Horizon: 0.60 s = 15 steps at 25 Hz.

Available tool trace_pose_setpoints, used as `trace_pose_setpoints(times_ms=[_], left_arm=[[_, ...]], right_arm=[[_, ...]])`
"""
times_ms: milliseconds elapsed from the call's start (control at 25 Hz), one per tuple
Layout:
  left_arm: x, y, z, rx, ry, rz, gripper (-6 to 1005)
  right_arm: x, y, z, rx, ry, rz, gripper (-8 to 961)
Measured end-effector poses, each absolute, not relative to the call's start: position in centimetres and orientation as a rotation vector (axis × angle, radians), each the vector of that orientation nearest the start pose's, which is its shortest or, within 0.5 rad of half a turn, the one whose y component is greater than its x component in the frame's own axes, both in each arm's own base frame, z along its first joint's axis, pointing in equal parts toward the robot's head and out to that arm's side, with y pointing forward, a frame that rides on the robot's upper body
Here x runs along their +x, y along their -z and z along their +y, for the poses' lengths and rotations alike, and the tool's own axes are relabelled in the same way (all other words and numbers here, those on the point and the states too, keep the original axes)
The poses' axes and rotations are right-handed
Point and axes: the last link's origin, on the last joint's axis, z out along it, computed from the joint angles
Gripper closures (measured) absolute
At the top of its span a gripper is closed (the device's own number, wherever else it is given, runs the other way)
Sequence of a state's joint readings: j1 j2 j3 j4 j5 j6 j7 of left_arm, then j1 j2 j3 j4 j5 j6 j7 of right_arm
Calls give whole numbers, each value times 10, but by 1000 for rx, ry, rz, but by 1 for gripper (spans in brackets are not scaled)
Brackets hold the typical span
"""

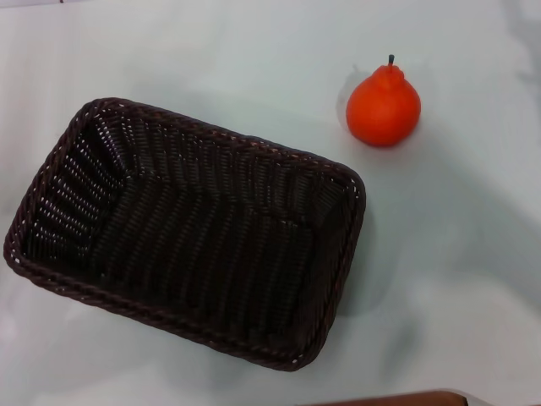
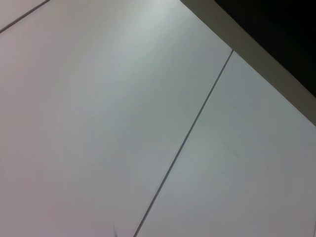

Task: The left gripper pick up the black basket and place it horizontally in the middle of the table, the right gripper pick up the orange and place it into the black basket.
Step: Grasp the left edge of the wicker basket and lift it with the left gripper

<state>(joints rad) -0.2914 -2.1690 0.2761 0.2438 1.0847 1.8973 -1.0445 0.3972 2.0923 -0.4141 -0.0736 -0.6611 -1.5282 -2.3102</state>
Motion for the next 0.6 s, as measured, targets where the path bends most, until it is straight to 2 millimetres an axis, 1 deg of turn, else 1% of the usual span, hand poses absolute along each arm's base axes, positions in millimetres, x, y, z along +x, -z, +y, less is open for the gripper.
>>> trace_pose_setpoints(times_ms=[600], left_arm=[[-310, -68, 244, -1345, 1639, -521, 423]], right_arm=[[357, -79, 295, -731, 1435, -1031, 129]])
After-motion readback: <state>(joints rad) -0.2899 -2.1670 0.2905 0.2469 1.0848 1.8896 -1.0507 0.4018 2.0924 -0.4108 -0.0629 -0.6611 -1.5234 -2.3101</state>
